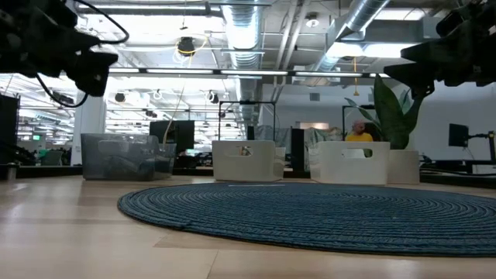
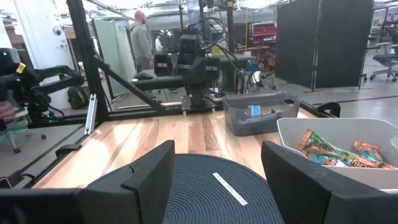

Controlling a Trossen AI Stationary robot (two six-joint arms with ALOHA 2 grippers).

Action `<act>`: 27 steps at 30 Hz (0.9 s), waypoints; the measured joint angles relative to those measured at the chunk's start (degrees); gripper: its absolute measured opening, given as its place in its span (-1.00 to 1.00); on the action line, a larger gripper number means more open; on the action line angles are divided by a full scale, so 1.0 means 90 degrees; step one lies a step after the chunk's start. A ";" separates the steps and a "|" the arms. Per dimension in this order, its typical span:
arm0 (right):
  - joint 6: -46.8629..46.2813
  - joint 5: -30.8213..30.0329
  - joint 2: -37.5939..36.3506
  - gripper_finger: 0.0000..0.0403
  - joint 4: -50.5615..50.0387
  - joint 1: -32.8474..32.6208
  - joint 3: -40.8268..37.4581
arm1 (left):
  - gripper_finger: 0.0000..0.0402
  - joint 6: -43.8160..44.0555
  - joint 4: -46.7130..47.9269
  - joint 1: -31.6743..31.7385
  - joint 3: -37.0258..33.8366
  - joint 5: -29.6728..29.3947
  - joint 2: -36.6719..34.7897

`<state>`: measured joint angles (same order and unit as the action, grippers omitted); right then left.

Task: Pick and place Granola Bars by type
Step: Return to Home Position

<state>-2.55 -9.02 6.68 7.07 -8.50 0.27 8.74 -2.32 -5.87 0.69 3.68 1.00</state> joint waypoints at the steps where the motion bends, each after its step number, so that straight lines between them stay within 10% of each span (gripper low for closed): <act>1: 0.0000 0.0000 0.0000 0.15 -0.0002 -0.0001 0.0000 | -0.16 -0.0036 0.0022 -0.0002 0.0000 -0.0075 0.0014; 27: 0.0000 -0.0002 0.0000 0.15 -0.0001 -0.0001 0.0000 | -0.16 -0.0079 0.0104 0.0010 0.0002 -0.0609 0.0011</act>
<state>-2.55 -9.04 6.68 7.06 -8.51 0.27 8.03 -1.38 -5.78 0.71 -1.80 1.10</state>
